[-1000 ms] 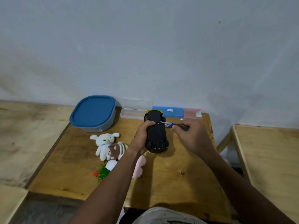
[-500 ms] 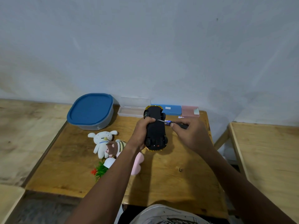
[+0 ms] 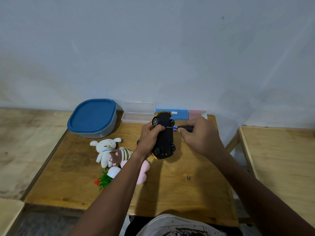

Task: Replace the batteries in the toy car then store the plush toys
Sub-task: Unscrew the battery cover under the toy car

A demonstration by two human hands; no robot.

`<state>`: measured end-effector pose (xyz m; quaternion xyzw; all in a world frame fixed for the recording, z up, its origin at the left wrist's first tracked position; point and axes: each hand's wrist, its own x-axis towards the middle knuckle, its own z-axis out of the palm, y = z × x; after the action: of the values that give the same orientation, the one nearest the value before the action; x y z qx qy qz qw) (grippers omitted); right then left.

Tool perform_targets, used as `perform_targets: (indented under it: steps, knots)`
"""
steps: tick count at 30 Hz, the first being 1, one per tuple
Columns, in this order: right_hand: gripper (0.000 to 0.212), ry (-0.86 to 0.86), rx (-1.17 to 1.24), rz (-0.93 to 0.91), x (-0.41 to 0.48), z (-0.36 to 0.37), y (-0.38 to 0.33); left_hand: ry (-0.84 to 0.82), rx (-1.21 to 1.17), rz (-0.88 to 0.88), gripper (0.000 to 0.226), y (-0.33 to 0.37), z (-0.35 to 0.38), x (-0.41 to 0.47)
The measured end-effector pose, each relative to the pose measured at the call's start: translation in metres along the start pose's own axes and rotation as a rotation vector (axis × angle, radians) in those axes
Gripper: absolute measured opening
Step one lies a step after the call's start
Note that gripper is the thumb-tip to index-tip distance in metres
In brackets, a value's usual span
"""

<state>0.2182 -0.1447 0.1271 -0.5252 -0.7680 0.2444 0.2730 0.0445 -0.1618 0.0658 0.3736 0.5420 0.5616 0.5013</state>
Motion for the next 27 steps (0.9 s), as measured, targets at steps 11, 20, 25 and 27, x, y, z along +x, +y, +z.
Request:
perform_targets:
  steps: [11, 20, 25, 27]
  knots:
    - [0.025, -0.194, -0.314, -0.149, 0.015, -0.013, -0.003, 0.0, -0.065, -0.123, 0.012, -0.014, 0.007, -0.003]
    - [0.02, -0.152, -0.131, -0.133, 0.027, -0.01, 0.006, 0.028, -0.107, -0.188, 0.015, -0.013, 0.009, 0.003]
    - [0.035, -0.16, -0.119, -0.118, 0.033, -0.011, 0.007, 0.026, -0.126, -0.204, 0.015, -0.013, 0.009, 0.005]
    - [0.038, -0.17, -0.161, -0.117, 0.035, -0.009, 0.008, 0.026, -0.119, -0.209, 0.018, -0.013, 0.008, 0.007]
